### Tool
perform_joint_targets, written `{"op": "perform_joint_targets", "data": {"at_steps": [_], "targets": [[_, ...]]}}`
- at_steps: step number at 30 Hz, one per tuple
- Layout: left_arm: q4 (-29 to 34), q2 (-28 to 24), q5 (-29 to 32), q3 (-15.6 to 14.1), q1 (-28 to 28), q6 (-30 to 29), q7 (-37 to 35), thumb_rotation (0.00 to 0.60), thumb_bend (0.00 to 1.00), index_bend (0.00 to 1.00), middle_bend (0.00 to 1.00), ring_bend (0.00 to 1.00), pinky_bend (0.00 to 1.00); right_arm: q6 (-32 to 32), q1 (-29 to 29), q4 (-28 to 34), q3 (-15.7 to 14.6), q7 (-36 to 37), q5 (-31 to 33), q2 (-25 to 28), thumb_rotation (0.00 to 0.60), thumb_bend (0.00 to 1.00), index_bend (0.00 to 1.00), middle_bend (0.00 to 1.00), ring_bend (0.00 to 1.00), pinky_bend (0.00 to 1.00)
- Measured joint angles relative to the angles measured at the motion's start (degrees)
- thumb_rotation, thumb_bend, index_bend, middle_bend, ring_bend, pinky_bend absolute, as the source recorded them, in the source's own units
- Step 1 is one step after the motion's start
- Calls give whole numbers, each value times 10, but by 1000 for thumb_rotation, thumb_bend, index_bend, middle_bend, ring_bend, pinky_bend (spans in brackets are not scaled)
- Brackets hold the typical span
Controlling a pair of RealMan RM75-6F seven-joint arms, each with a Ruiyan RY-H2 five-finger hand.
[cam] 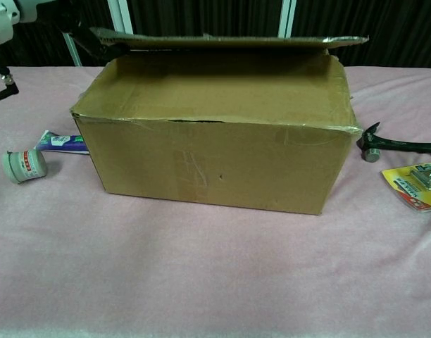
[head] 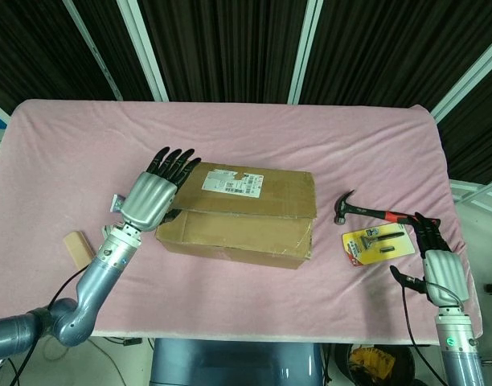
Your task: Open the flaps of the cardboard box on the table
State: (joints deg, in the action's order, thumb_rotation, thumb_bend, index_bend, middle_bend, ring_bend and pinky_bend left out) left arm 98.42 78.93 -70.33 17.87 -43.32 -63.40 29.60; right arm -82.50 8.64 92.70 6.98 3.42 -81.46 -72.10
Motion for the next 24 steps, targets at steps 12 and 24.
{"op": "perform_joint_targets", "data": {"at_steps": [12, 24], "targets": [[-127, 21, -9, 50, -81, 11, 40, 600, 341, 0, 0, 0, 0, 4, -1, 6, 1, 3, 4, 3, 600, 314, 0, 0, 0, 235], [-372, 114, 65, 90, -208, 70, 134, 600, 324, 0, 0, 0, 0, 5, -2, 10, -1, 2, 4, 5, 600, 315, 0, 0, 0, 236]]}}
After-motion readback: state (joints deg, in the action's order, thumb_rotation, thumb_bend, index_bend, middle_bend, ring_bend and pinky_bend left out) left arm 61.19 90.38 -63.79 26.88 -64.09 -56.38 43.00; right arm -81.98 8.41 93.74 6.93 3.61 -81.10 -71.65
